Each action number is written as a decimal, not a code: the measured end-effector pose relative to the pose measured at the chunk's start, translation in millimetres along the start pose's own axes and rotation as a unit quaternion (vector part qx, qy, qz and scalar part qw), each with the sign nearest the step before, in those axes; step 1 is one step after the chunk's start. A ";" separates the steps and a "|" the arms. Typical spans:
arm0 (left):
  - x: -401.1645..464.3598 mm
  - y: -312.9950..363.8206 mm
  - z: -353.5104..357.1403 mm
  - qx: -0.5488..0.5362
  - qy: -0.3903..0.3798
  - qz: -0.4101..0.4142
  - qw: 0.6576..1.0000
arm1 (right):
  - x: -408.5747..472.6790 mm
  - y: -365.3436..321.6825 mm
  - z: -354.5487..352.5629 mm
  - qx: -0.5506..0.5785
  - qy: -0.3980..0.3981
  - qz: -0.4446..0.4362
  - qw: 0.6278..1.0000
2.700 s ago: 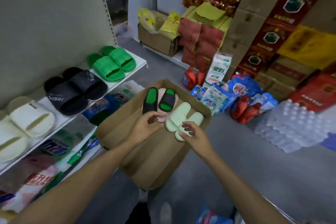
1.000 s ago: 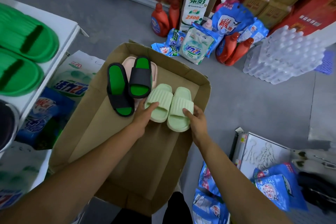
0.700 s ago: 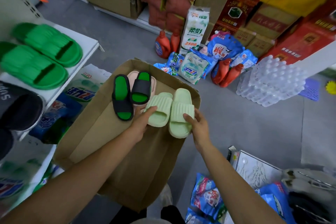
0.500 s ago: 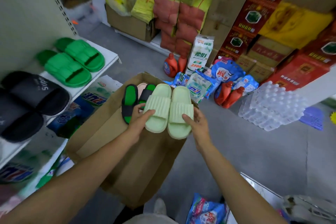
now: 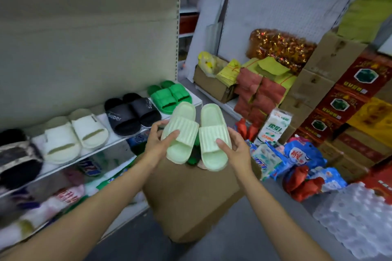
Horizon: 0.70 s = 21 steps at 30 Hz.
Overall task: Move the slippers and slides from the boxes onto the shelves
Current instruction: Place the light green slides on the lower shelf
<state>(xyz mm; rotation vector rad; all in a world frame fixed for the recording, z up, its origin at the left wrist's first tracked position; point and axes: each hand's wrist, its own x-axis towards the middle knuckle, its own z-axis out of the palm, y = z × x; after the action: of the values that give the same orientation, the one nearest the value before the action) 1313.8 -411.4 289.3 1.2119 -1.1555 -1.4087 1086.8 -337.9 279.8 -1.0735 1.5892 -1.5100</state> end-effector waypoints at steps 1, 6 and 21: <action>-6.0 3.7 -16.5 -0.001 0.013 0.015 1.000 | -4.6 -6.6 14.3 0.000 -0.015 -0.005 1.000; -42.8 21.1 -109.2 0.008 0.063 0.051 0.997 | -37.0 -31.6 96.2 0.019 -0.071 -0.022 0.997; -243.4 18.4 -404.4 -0.043 0.236 0.024 0.971 | -239.2 -63.3 345.5 0.061 -0.267 0.019 0.961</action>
<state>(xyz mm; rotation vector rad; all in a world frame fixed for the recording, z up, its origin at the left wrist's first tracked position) 1739.8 -208.2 309.2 1.3528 -0.7781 -1.0427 1505.7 -268.2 297.6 -1.2415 1.1178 -1.1446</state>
